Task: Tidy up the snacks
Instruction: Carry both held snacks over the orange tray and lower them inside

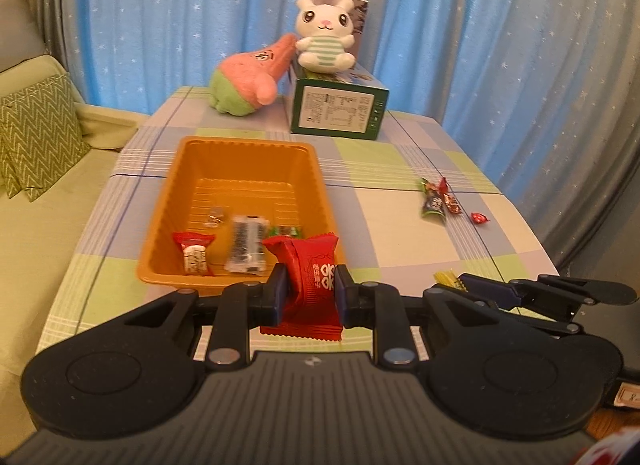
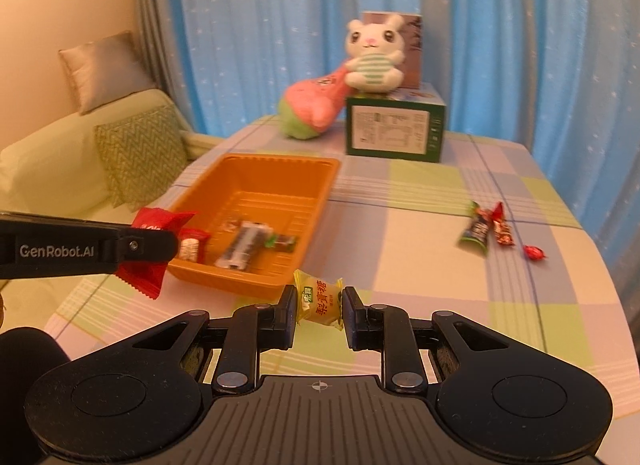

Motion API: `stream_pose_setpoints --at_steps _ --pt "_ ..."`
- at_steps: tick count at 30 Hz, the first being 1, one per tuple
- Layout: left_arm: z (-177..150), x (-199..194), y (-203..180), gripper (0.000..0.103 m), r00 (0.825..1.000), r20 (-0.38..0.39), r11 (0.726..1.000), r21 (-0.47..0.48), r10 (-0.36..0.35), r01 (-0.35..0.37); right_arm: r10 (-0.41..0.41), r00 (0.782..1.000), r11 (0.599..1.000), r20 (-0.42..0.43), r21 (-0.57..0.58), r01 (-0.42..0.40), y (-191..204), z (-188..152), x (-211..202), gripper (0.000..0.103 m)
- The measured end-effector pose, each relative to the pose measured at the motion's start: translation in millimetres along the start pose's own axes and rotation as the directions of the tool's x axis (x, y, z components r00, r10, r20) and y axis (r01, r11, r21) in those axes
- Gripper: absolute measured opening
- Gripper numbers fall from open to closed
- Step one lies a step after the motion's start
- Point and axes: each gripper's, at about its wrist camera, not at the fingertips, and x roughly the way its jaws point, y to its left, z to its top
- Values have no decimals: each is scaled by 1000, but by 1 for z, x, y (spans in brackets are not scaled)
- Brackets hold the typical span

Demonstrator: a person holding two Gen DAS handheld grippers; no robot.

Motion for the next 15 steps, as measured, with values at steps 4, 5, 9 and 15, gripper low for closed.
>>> stream_pose_setpoints --at_steps 4,5,9,15 --pt "2 -1 8 22 1000 2 1000 -9 7 -7 19 1000 1000 -2 -20 -19 10 4 5 24" --pt "2 -1 9 22 1000 2 1000 -11 9 -9 22 1000 999 -4 -25 -22 12 5 6 24" --pt "2 0 15 22 1000 -1 1000 -18 12 -12 31 999 999 -9 -36 -31 17 7 10 24" --pt "8 5 27 22 1000 -6 1000 -20 13 -13 48 999 998 -22 -38 -48 21 12 19 24"
